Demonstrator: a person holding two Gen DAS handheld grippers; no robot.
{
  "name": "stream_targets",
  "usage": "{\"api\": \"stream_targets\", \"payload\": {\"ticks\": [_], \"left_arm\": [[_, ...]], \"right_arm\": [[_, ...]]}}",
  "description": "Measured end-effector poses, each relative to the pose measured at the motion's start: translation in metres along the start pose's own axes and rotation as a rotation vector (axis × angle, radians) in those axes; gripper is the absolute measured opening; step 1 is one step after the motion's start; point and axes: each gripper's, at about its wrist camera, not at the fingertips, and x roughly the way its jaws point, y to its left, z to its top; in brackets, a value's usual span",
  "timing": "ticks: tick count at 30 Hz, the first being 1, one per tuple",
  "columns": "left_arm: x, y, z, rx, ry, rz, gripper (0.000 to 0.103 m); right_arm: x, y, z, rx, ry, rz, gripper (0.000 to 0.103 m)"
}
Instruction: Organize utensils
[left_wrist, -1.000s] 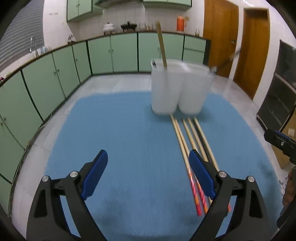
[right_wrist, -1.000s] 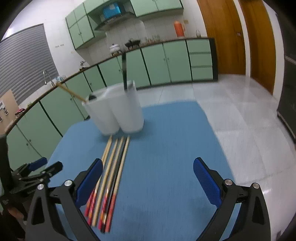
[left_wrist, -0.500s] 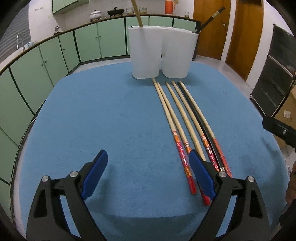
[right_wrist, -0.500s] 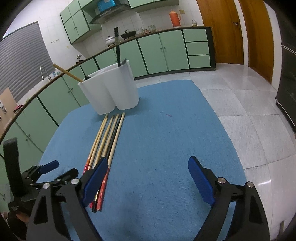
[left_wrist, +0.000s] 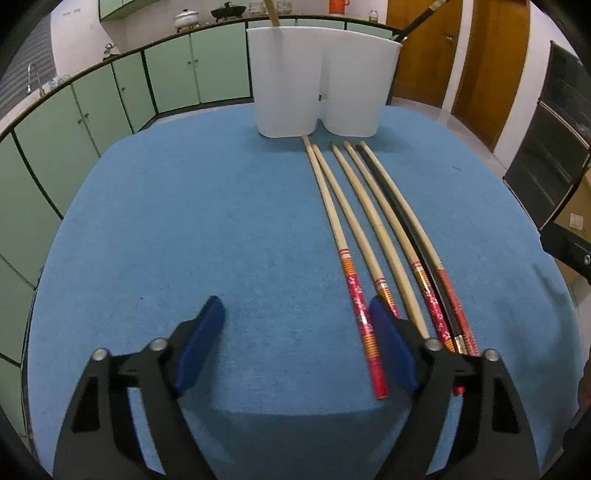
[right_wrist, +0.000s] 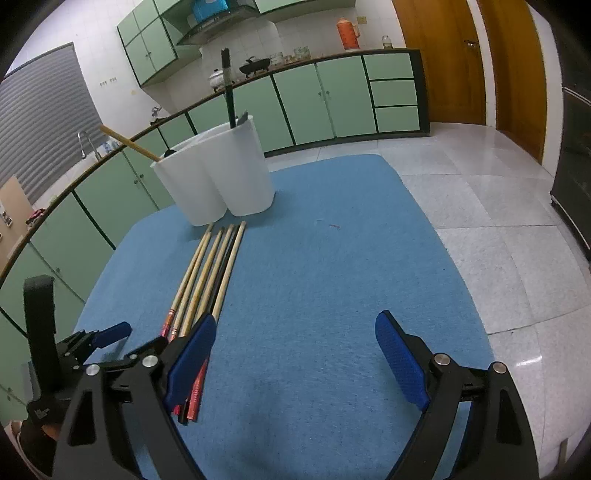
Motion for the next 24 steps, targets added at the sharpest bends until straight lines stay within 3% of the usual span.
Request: {"api": "stream_targets", "payload": {"ticks": [5, 14, 21, 24], "left_arm": [[-0.004, 0.006, -0.001, -0.006, 0.002, 0.024, 0.052], [-0.010, 0.012, -0.005, -0.013, 0.019, 0.066, 0.011], [-0.018, 0.021, -0.015, -0.068, 0.018, 0.092, 0.007], [-0.020, 0.023, -0.019, -0.087, 0.014, 0.105, 0.007]], "right_arm": [[0.002, 0.006, -0.003, -0.014, 0.011, 0.013, 0.081], [0.020, 0.042, -0.016, -0.095, 0.101, 0.102, 0.044], [0.037, 0.060, -0.026, -0.143, 0.173, 0.107, 0.025], [0.043, 0.062, -0.026, -0.151, 0.186, 0.096, 0.024]]}}
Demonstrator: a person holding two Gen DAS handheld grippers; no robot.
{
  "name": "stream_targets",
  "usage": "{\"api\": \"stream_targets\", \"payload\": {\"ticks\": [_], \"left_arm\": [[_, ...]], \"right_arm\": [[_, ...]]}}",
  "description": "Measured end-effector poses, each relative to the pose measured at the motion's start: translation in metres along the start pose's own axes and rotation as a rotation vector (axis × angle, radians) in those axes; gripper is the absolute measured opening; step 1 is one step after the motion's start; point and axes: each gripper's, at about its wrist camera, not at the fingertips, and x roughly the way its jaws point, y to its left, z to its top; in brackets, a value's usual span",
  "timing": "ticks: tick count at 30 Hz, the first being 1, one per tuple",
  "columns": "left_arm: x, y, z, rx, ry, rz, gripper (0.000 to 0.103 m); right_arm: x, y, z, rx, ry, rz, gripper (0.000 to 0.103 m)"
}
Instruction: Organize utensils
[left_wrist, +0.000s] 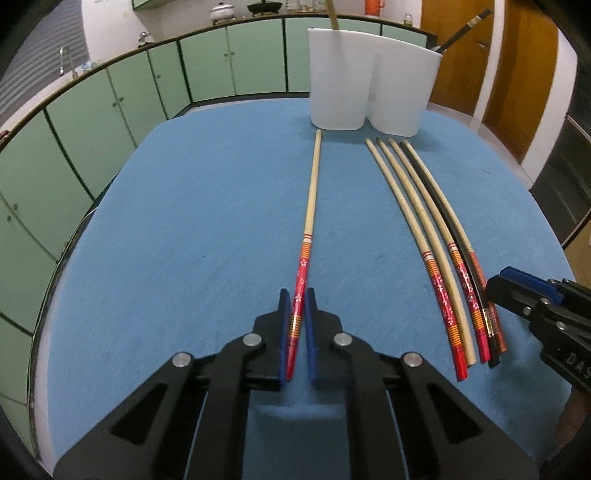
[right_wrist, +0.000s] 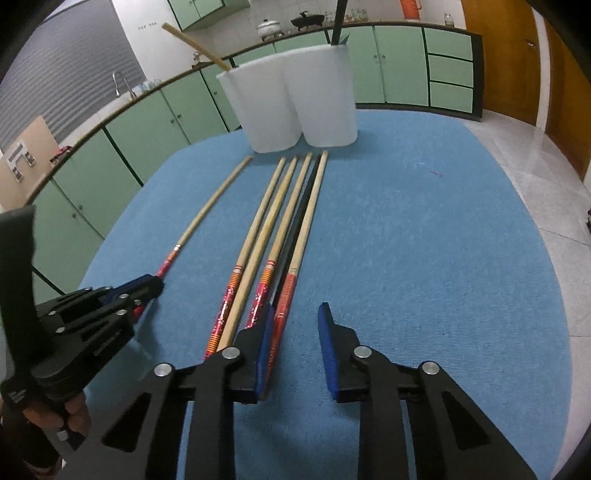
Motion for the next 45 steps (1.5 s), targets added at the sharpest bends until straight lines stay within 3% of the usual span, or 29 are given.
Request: {"api": "stream_targets", "payload": {"ticks": [7, 12, 18, 24, 27, 40, 45], "left_arm": [[0.000, 0.000, 0.001, -0.020, 0.005, 0.012, 0.007], [-0.001, 0.000, 0.000, -0.022, 0.006, 0.018, 0.007], [-0.002, 0.003, 0.000, -0.040, 0.009, 0.034, 0.007], [-0.002, 0.003, -0.001, -0.044, 0.009, 0.038, 0.007], [0.000, 0.001, 0.000, -0.033, 0.004, 0.042, 0.007], [0.020, -0.001, 0.024, -0.026, 0.000, 0.048, 0.007], [0.017, 0.006, 0.019, -0.052, -0.022, 0.001, 0.013]], "right_arm": [[0.006, 0.009, 0.002, -0.025, 0.010, -0.026, 0.019], [0.009, 0.013, 0.002, -0.064, 0.014, -0.072, 0.008], [0.002, 0.004, 0.001, -0.056, 0.013, -0.130, 0.006], [-0.015, -0.022, -0.009, 0.034, 0.009, -0.160, 0.006], [-0.015, -0.034, -0.007, 0.088, 0.005, -0.129, 0.006], [0.009, -0.043, 0.026, 0.110, -0.028, -0.144, 0.006], [-0.007, -0.046, 0.014, 0.104, -0.076, -0.102, 0.018]]}}
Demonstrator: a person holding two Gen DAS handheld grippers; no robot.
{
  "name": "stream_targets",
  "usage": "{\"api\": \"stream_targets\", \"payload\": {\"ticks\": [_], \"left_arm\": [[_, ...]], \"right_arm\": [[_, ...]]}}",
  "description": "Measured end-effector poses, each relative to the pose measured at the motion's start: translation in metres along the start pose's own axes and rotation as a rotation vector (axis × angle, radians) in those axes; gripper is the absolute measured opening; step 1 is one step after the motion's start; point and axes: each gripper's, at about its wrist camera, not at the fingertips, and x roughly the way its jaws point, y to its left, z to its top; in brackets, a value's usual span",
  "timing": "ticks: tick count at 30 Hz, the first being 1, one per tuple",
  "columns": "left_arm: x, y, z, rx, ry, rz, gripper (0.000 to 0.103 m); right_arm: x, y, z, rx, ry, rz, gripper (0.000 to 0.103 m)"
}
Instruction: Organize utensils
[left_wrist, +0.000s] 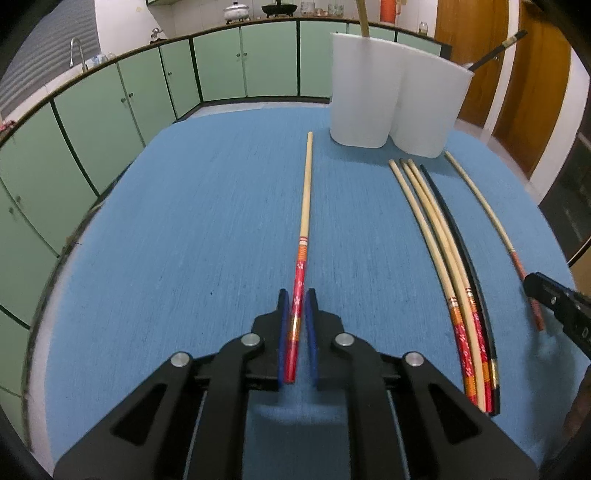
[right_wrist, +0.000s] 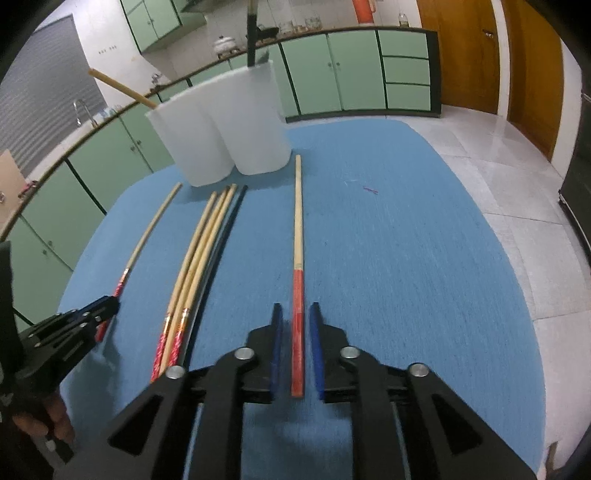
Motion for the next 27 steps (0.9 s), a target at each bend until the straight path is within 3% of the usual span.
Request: {"api": "stream_targets", "payload": {"ticks": [2, 5, 18, 27], "left_arm": [[-0.005, 0.003, -0.005, -0.006, -0.009, -0.018, 0.030], [-0.016, 0.006, -0.018, 0.005, -0.020, -0.035, 0.040], [-0.033, 0.015, -0.041, 0.012, -0.024, -0.047, 0.042], [-0.027, 0.015, -0.036, 0.000, -0.023, -0.057, 0.041]], "right_arm": [[-0.011, 0.000, -0.010, -0.029, -0.022, 0.004, 0.024], [-0.025, -0.002, -0.023, -0.053, -0.033, 0.008, 0.029], [-0.038, 0.005, -0.046, -0.125, -0.001, 0.031, 0.029], [-0.024, 0.004, -0.034, -0.089, -0.002, 0.023, 0.028]]}}
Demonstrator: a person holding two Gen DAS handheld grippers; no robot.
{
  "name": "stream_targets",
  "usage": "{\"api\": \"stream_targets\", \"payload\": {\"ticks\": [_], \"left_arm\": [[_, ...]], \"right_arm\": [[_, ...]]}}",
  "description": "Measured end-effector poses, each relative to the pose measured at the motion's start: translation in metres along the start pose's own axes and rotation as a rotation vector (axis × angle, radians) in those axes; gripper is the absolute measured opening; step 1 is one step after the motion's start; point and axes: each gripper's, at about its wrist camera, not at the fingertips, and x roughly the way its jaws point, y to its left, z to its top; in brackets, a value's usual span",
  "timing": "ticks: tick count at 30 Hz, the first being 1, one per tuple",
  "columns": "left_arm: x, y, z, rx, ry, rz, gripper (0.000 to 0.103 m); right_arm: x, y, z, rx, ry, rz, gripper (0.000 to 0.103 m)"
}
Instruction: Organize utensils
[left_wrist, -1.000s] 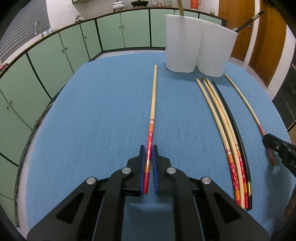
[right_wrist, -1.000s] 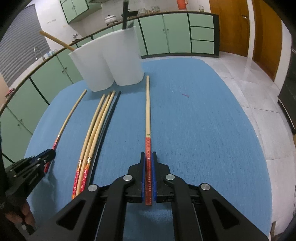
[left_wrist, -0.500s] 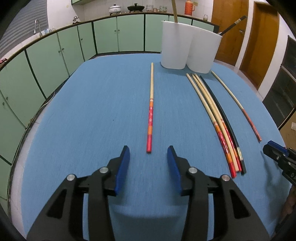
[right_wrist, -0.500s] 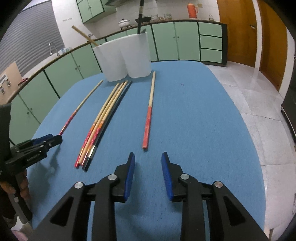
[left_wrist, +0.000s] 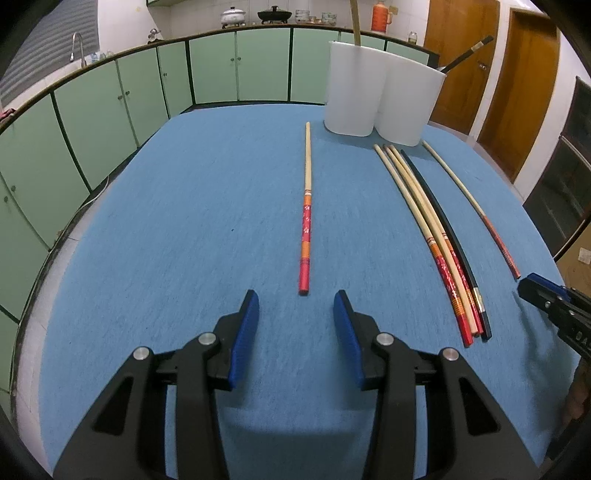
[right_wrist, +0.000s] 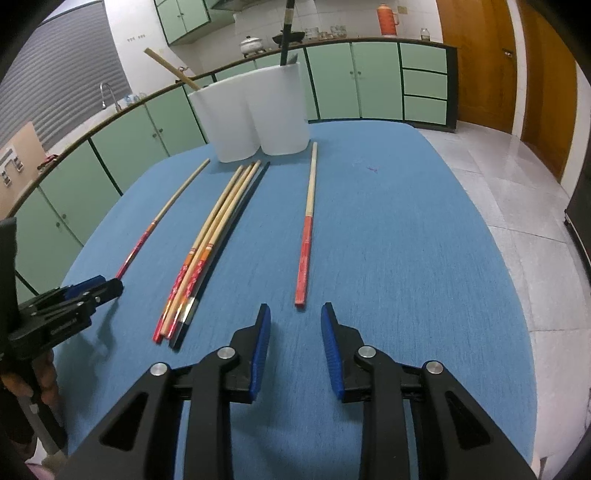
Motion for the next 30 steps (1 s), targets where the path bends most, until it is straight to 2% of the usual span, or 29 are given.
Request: {"api": "stream_targets", "payload": {"ticks": [6, 8, 15, 20, 21, 26, 30], "left_arm": [[-0.001, 0.007, -0.001, -0.033, -0.005, -0.027, 0.036], [0.000, 0.008, 0.000, -0.037, -0.006, -0.026, 0.030], [0.003, 0.002, 0.004, -0.016, -0.005, -0.023, 0.026], [0.006, -0.005, 0.005, 0.010, 0.004, -0.012, 0.007], [0.007, -0.006, 0.006, 0.013, 0.006, -0.008, 0.005], [0.008, -0.012, 0.006, 0.031, 0.007, 0.028, 0.005], [0.008, -0.013, 0.005, 0.029, 0.008, 0.036, 0.005]], "right_arm": [[0.001, 0.001, -0.001, 0.003, -0.002, -0.004, 0.027], [0.002, 0.000, -0.001, 0.004, -0.002, -0.004, 0.027], [0.002, -0.001, 0.000, 0.010, -0.001, 0.000, 0.027], [0.002, -0.001, 0.001, 0.017, 0.000, 0.004, 0.027], [0.002, -0.001, 0.001, 0.018, 0.001, 0.004, 0.027], [0.006, 0.002, 0.004, 0.011, 0.010, -0.009, 0.025], [0.010, 0.003, 0.008, 0.005, 0.021, -0.038, 0.017]]}}
